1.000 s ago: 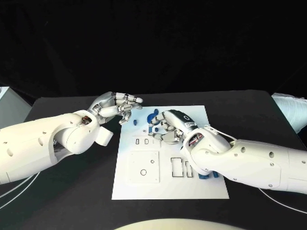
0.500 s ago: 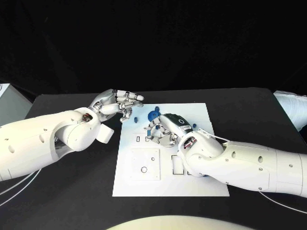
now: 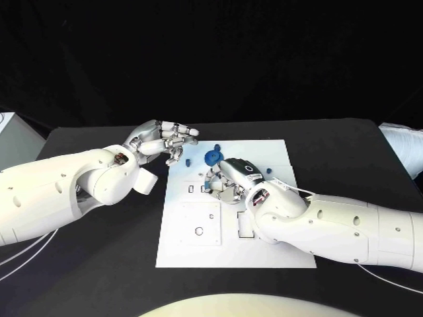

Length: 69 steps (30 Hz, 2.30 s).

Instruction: Assemble the parts on the task board

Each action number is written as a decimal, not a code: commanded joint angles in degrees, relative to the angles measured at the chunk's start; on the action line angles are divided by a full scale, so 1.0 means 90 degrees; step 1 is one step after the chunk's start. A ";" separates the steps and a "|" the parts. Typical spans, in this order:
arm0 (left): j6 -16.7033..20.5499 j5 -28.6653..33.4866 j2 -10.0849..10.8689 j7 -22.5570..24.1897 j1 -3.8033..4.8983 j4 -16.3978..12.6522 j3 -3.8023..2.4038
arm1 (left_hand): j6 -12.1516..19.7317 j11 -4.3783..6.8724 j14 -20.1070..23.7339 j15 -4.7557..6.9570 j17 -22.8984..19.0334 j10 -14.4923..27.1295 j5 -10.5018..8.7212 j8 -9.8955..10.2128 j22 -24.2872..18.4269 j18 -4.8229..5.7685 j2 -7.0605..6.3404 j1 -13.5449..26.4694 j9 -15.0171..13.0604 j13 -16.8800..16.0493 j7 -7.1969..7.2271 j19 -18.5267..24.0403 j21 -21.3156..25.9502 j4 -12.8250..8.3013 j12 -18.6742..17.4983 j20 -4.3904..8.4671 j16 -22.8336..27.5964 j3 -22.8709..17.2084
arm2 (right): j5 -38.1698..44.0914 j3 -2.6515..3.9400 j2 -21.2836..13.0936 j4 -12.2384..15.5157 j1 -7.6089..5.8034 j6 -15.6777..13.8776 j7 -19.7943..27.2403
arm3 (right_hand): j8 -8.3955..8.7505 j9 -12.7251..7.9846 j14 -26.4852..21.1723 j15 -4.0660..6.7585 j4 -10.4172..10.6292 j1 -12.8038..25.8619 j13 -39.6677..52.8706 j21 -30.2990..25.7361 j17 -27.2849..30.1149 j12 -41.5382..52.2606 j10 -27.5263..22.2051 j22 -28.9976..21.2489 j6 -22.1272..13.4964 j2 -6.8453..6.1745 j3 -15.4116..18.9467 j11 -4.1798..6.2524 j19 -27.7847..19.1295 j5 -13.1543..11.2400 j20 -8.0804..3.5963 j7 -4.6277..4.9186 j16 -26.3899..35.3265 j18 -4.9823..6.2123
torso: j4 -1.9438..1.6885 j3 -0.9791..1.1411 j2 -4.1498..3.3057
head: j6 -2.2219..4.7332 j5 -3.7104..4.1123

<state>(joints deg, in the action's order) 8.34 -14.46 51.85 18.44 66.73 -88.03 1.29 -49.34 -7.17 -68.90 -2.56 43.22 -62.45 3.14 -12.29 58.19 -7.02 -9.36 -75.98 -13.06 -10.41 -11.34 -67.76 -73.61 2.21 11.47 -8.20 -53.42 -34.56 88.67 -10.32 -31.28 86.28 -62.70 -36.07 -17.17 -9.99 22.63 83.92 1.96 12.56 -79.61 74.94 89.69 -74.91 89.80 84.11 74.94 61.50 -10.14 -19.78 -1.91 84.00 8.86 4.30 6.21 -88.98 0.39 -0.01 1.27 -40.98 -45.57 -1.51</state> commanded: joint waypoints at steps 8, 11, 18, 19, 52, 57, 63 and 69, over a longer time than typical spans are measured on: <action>-0.0142 -0.0010 -0.0003 0.0027 0.0002 -0.0016 -0.0004 | 0.0042 -0.0003 0.0024 -0.0011 0.0008 0.0040 0.0014 -0.0007 0.0001 0.0011 0.0010 0.0046 -0.0008 -0.0009 -0.0018 0.0021 -0.0008 0.0008 0.0018 -0.0004 0.0014 -0.0038 | 0.0238 -0.0020 0.0052 -0.0038 0.0023 0.0318 -0.0218 | -0.0031 0.0015 0.0595 0.0043 0.0015 0.0008 0.1674 0.0034 -0.1319 0.0022 0.0655 0.1673 0.0007 -0.0003 -0.0017 0.0040 0.0666 0.0026 -0.0063 -0.0015 0.0010 -0.0043 | -0.0002 0.0002 -0.0006 | -0.0021 -0.0010; -0.0151 -0.0010 0.0001 0.0027 0.0003 -0.0019 -0.0004 | 0.0042 -0.0003 0.0024 -0.0011 0.0008 0.0040 0.0014 -0.0007 0.0001 0.0011 0.0010 0.0046 -0.0008 -0.0009 -0.0018 0.0021 -0.0008 0.0008 0.0018 -0.0004 0.0014 -0.0038 | 0.0267 -0.0023 0.0050 -0.0046 0.0026 0.0345 -0.0258 | -0.0031 0.0015 0.0595 0.0043 0.0015 0.0008 0.1674 0.0034 -0.1319 0.0022 0.0655 0.1673 0.0007 -0.0003 -0.0017 0.0040 0.0666 0.0026 -0.0063 -0.0015 0.0010 -0.0043 | -0.0004 0.0002 -0.0006 | -0.0037 -0.0010; -0.0157 -0.0010 0.0003 0.0030 0.0003 -0.0017 -0.0004 | 0.0051 -0.0006 0.0023 -0.0014 0.0012 0.0052 0.0015 -0.0006 0.0003 0.0011 0.0006 0.0060 -0.0009 -0.0011 -0.0022 0.0021 -0.0010 0.0014 0.0026 -0.0007 0.0012 -0.0038 | 0.0289 -0.0025 0.0055 -0.0063 0.0036 0.0352 -0.0261 | -0.0033 0.0017 0.0591 0.0043 0.0014 0.0012 0.1674 0.0034 -0.1303 0.0022 0.0655 0.1673 0.0006 -0.0009 -0.0016 0.0041 0.0666 0.0025 -0.0064 -0.0016 0.0015 -0.0043 | 0.0007 0.0003 0.0001 | -0.0053 -0.0029; -0.0158 -0.0010 0.0002 0.0029 0.0003 -0.0017 -0.0004 | 0.0051 -0.0006 0.0023 -0.0014 0.0012 0.0052 0.0015 -0.0006 0.0003 0.0011 0.0006 0.0060 -0.0009 -0.0011 -0.0022 0.0021 -0.0010 0.0014 0.0026 -0.0007 0.0012 -0.0038 | 0.0290 -0.0025 0.0060 -0.0063 0.0040 0.0356 -0.0257 | -0.0033 0.0017 0.0591 0.0043 0.0014 0.0012 0.1674 0.0034 -0.1303 0.0022 0.0655 0.1673 0.0006 -0.0009 -0.0016 0.0041 0.0666 0.0025 -0.0064 -0.0016 0.0015 -0.0043 | 0.0005 0.0002 -0.0001 | -0.0057 -0.0027; -0.0159 -0.0010 0.0003 0.0015 0.0003 -0.0009 -0.0004 | 0.0051 -0.0006 0.0023 -0.0014 0.0012 0.0052 0.0015 -0.0006 0.0003 0.0011 0.0006 0.0060 -0.0009 -0.0011 -0.0022 0.0021 -0.0010 0.0014 0.0026 -0.0007 0.0012 -0.0038 | 0.0285 -0.0025 0.0072 -0.0063 0.0067 0.0367 -0.0161 | 0.0020 0.0021 0.0572 0.0016 0.0045 0.0117 0.1674 0.0034 -0.1223 0.0022 0.0655 0.1673 -0.0142 -0.0125 0.0028 0.0000 0.0666 0.0021 -0.0049 0.0036 0.0048 -0.0043 | 0.0002 0.0001 0.0000 | -0.0088 -0.0033; -0.0162 -0.0010 0.0004 0.0014 0.0003 -0.0009 -0.0004 | 0.0051 -0.0006 0.0023 -0.0014 0.0012 0.0052 0.0015 -0.0006 0.0003 0.0011 0.0006 0.0060 -0.0009 -0.0011 -0.0022 0.0021 -0.0010 0.0014 0.0026 -0.0007 0.0012 -0.0038 | 0.0302 -0.0025 0.0065 -0.0048 0.0070 0.0309 -0.0169 | 0.0005 0.0031 0.0572 0.0014 0.0041 0.0105 0.1674 0.0034 -0.1224 0.0022 0.0655 0.1673 -0.0121 -0.0108 0.0013 0.0003 0.0666 0.0039 -0.0046 0.0029 0.0048 -0.0043 | 0.0000 0.0001 0.0000 | -0.0088 -0.0033; -0.0165 -0.0010 0.0005 0.0013 0.0003 -0.0008 -0.0004 | 0.0051 -0.0006 0.0023 -0.0014 0.0012 0.0052 0.0015 -0.0006 0.0003 0.0011 0.0006 0.0060 -0.0009 -0.0011 -0.0022 0.0021 -0.0010 0.0014 0.0026 -0.0007 0.0012 -0.0038 | 0.0356 -0.0025 0.0060 -0.0036 0.0072 0.0257 -0.0224 | 0.0000 0.0034 0.0572 0.0015 0.0040 0.0102 0.1674 0.0034 -0.1226 0.0022 0.0655 0.1673 -0.0115 -0.0104 0.0008 0.0005 0.0666 0.0046 -0.0045 0.0027 0.0048 -0.0043 | 0.0003 0.0002 -0.0001 | -0.0091 -0.0036; -0.0181 -0.0012 0.0007 0.0003 0.0003 -0.0009 -0.0004 | 0.0060 -0.0009 0.0023 -0.0018 0.0016 0.0070 0.0015 -0.0008 0.0009 0.0012 0.0005 0.0070 -0.0012 -0.0018 -0.0024 0.0019 -0.0015 0.0015 0.0046 -0.0012 0.0010 -0.0047 | 0.0390 -0.0025 0.0056 -0.0037 0.0077 0.0187 -0.0289 | -0.0001 0.0038 0.0571 0.0015 0.0049 0.0122 0.1674 0.0034 -0.1221 0.0022 0.0655 0.1673 -0.0118 -0.0118 0.0017 0.0003 0.0666 0.0058 -0.0044 0.0031 0.0050 -0.0043 | 0.0005 0.0003 -0.0002 | -0.0096 -0.0022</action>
<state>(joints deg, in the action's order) 7.79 -14.52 51.96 18.28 66.73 -88.00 1.30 -49.14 -7.38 -68.90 -2.56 43.27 -62.25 3.14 -12.29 58.20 -7.02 -9.36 -75.98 -13.07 -10.50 -11.54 -67.76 -73.61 2.37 11.70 -8.20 -53.42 -34.72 91.08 -10.52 -30.75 85.86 -62.07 -33.88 -19.21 -9.89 22.90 83.92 1.96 12.73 -78.73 74.95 89.69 -74.94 89.80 84.11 74.94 60.59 -11.02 -19.61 -1.92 84.00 9.10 4.31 6.53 -88.75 0.39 0.02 1.29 -40.98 -46.37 -1.81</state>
